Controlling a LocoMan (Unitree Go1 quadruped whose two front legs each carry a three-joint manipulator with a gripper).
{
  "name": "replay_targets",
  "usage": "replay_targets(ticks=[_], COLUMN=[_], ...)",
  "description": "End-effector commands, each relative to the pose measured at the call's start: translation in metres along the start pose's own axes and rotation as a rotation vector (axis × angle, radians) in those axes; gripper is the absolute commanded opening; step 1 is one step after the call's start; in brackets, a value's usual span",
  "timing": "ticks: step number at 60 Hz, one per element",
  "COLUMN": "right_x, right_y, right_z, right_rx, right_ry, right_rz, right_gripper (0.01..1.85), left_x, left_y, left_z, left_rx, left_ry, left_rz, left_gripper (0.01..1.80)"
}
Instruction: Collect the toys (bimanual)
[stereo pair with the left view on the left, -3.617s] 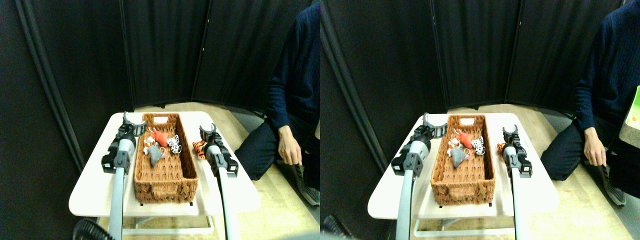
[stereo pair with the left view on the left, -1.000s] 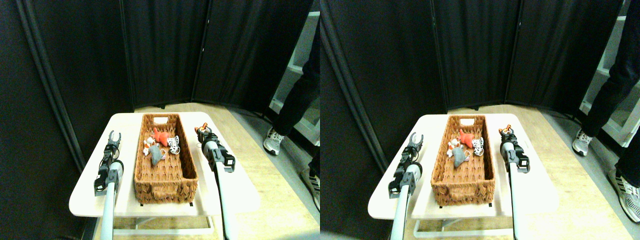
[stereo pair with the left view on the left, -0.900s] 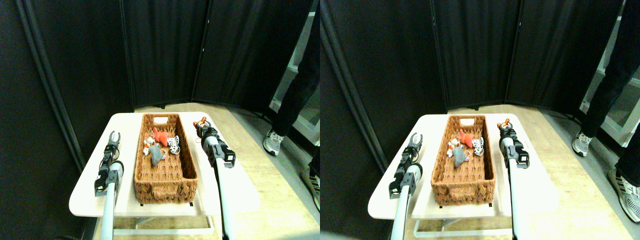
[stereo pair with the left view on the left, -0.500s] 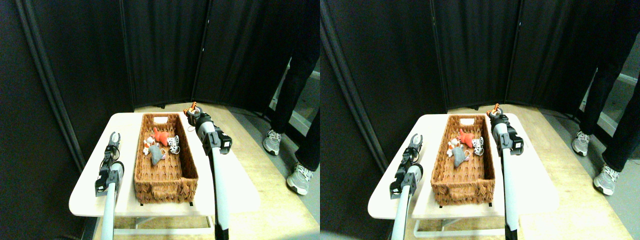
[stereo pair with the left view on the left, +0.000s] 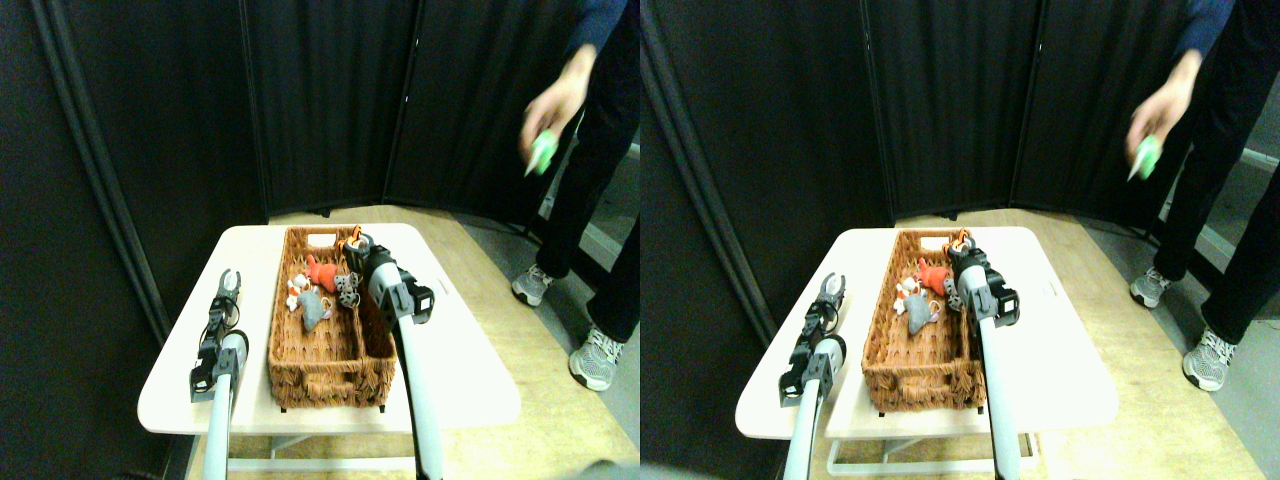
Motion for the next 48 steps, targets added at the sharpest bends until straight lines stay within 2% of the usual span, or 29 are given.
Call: replay_targets(ticks=[1,6,9,10,11,12,13,17,18,21,28,34,39,42,47,48], right_x=[0.002,0.003,0.002,0.002,0.002,0.002,0.002,0.001,0.001,0.000,-0.002,-0.006,-0.008,-0.010,-0.013,-0.013], right_y=[0.005,0.004,0.004,0.004,0.005,0.005,0.004,0.004,0.004,0.005,0.005,0.008,0.010,0.011,0.012,0.012], right_z=[-0.005,-0.002,0.001,0.001,0.004,0.004,0.005,0.010,0.010,0.014,0.022,0.032,0.044,0.051,0.065,0.065], right_rx=[-0.022,-0.056,-0.084,-0.084,-0.125,-0.125,-0.135,-0.121,-0.121,-0.089,-0.061,-0.042,-0.051,-0.046,-0.036,-0.036], right_ry=[0.029,0.077,0.081,0.081,0.089,0.089,0.090,0.097,0.097,0.102,0.089,0.041,0.011,-0.034,-0.100,-0.100], right_rz=[0.044,0.042,0.025,0.025,0.023,0.023,0.024,0.031,0.031,0.026,0.033,0.039,0.078,0.089,0.118,0.118], right_gripper=[0.01,0.01,0.24,0.24,0.59,0.59,0.75,1.11,1.11,1.28,1.34,1.43,1.40,1.36,1.14,1.14], left_x=[-0.001,-0.001,-0.001,-0.001,-0.001,-0.001,-0.001,-0.001,-0.001,0.000,0.001,0.001,0.002,0.002,0.001,0.001], left_y=[-0.010,-0.009,-0.010,-0.010,-0.009,-0.009,-0.010,-0.010,-0.010,-0.009,-0.011,-0.012,-0.012,-0.013,-0.013,-0.013], left_z=[0.004,0.003,0.003,0.003,0.002,0.002,0.002,0.002,0.002,0.003,0.001,0.000,0.000,-0.001,-0.001,-0.001], left_rx=[-0.004,-0.003,0.001,0.001,0.003,0.003,0.002,-0.016,-0.016,-0.020,-0.007,-0.011,-0.008,-0.012,-0.019,-0.019], left_ry=[-0.029,-0.036,-0.032,-0.032,-0.036,-0.036,-0.037,-0.036,-0.036,-0.032,-0.036,-0.035,-0.029,-0.032,-0.031,-0.031], left_rz=[-0.055,-0.059,-0.065,-0.065,-0.063,-0.063,-0.060,-0.047,-0.047,-0.047,-0.050,-0.046,-0.048,-0.042,-0.043,-0.043], left_gripper=[0.05,0.06,0.07,0.07,0.07,0.07,0.08,0.08,0.08,0.09,0.09,0.09,0.09,0.10,0.09,0.09])
